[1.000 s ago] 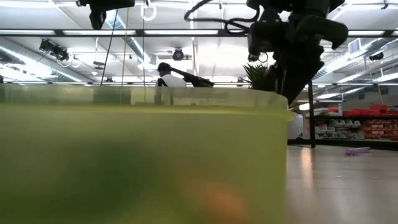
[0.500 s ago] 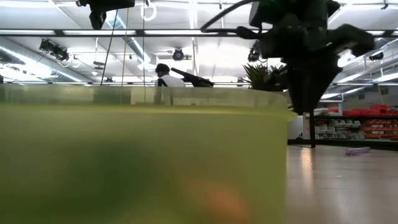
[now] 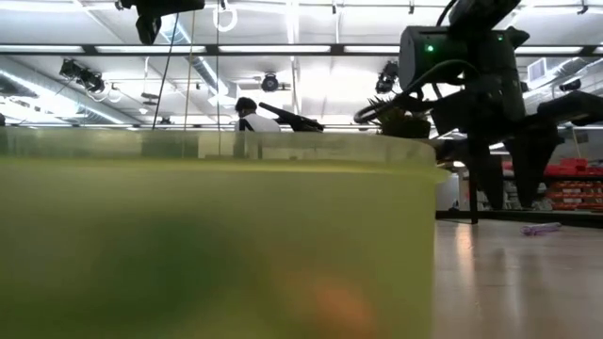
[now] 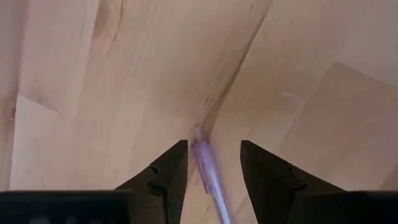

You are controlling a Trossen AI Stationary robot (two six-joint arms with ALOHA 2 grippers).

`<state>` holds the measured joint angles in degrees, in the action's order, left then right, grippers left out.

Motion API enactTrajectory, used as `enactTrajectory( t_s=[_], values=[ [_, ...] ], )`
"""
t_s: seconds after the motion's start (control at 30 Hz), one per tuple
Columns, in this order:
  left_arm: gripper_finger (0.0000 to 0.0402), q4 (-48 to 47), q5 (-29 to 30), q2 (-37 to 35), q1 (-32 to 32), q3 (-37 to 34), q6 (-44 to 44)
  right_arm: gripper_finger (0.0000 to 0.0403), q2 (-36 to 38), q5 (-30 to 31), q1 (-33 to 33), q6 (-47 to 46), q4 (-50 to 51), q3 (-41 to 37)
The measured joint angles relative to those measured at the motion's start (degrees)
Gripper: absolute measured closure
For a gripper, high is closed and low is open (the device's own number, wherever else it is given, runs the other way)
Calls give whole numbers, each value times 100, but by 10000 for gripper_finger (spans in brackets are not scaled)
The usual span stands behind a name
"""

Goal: Pack school essentials
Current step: Put the purple pen into the yellow supply box

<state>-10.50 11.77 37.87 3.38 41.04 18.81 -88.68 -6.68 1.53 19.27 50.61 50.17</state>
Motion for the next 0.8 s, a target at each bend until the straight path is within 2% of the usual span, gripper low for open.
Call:
enactTrajectory(
  t_s=[0.4,0.8],
  values=[
    [379,36,0,0,2,0,270,254,0,-63,-117,410,50,-358],
    [374,19,0,0,4,0,240,254,0,367,-367,736,425,-491]
  ],
)
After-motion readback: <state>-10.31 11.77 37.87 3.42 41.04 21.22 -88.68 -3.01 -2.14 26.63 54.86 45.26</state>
